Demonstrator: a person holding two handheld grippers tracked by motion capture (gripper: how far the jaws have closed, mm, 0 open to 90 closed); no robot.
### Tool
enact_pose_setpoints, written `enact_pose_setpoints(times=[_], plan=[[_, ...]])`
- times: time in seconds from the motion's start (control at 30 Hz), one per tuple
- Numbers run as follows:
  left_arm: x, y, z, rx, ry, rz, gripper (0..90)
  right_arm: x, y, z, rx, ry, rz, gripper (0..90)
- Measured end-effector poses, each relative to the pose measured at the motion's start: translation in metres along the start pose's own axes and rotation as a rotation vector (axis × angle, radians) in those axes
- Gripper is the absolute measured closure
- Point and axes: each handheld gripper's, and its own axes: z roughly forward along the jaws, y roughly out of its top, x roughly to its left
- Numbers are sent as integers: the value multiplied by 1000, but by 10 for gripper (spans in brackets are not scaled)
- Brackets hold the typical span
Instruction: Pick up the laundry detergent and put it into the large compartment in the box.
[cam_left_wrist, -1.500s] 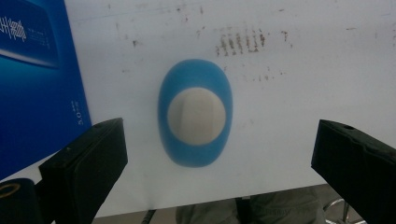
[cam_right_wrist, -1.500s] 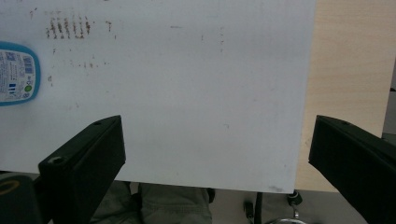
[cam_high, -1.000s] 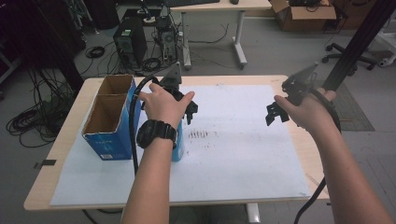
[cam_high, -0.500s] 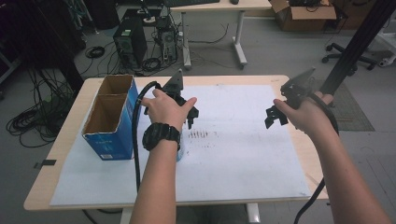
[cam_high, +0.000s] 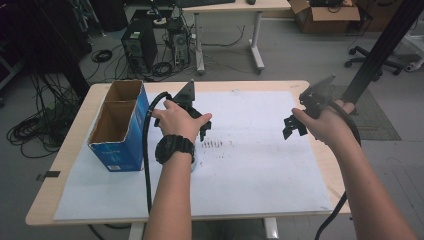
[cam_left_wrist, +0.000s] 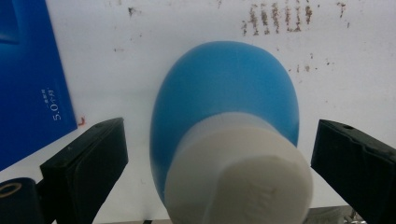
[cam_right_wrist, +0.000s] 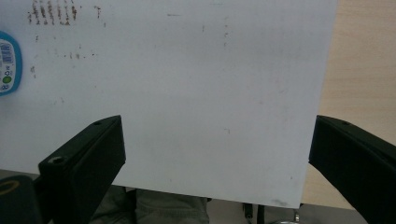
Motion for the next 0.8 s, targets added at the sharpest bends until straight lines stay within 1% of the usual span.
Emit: enact_pose_setpoints(times=[0.17,0.23,0.5,0.8], plan=[[0,0,2,-1,8,-2,43,0,0,1,2,0,2,37],[0,0,4,-3,1,-2,42,-1,0,2,4,1,2,37],[0,0,5,-1,-3,2,43,-1,0,5,11,-1,6,37],[-2,0,5,1,-1,-4,49,1,0,4,8,-2,0,38]])
